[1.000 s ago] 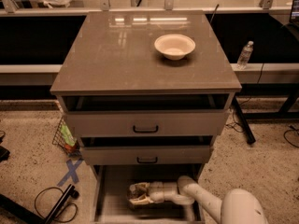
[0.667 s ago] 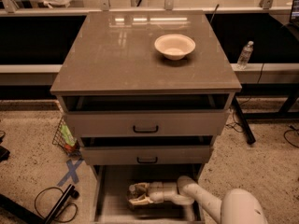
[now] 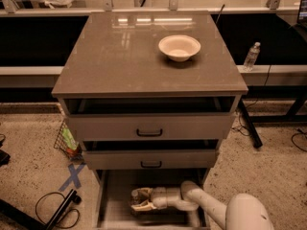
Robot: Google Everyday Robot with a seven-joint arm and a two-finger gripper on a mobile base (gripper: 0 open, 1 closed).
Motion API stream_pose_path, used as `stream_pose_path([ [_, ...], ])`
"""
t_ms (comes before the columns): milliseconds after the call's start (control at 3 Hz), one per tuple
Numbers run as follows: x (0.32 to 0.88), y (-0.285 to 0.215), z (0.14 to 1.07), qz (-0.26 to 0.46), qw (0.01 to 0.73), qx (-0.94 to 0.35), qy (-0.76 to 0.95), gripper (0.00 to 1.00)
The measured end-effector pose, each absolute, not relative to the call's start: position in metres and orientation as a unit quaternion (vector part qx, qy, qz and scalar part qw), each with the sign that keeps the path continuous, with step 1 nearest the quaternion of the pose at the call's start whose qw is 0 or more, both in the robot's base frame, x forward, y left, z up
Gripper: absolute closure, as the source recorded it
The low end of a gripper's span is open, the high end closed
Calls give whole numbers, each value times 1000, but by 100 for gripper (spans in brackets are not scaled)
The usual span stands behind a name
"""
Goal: Place water bottle into bottom drawer
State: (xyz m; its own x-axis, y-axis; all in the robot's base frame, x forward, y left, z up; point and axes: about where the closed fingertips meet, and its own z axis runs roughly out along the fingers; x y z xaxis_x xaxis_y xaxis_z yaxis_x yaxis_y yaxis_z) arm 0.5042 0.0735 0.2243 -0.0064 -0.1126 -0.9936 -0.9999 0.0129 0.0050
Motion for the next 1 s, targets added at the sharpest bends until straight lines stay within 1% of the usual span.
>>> stream_pose_path([
  [333, 503, 76, 224, 471, 472, -523, 531, 13],
  [667, 502, 78, 224, 473, 471, -523, 530, 0],
  [1000, 502, 78, 224, 473, 471, -523, 530, 0],
])
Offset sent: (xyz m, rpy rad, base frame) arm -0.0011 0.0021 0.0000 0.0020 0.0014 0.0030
